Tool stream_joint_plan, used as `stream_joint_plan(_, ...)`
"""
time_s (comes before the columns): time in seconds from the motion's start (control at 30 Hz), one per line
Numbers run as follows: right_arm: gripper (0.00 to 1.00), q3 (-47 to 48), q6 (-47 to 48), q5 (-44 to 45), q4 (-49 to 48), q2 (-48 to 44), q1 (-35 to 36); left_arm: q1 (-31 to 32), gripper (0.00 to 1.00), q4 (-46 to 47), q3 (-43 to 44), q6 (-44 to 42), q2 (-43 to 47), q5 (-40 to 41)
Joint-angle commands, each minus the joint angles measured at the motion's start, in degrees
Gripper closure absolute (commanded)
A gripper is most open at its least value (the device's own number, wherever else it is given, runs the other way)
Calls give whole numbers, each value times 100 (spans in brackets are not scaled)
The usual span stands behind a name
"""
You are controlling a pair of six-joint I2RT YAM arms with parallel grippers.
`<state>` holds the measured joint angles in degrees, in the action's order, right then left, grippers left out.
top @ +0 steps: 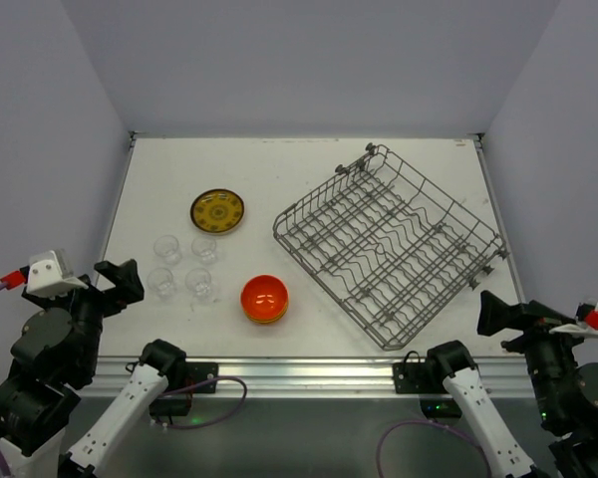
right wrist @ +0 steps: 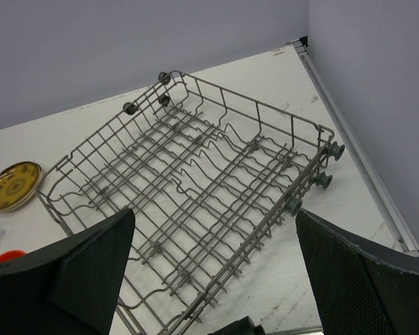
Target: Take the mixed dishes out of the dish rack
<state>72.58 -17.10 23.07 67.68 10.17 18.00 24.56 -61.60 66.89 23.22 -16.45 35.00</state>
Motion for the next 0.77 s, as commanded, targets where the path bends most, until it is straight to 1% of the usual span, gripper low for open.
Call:
stream_joint_plan(0.0, 1, -86, 172, 75, -369, -42, 11, 14, 0, 500, -185, -292, 28, -81)
stream_joint_plan(0.23, 1, -147, 137, 101, -466, -16, 19, 14, 0, 825, -352, -406, 115, -126)
stream_joint_plan(0.73, 1, -270, 49, 198, -572, 108, 11, 14, 0, 931, -467, -512, 71, -160)
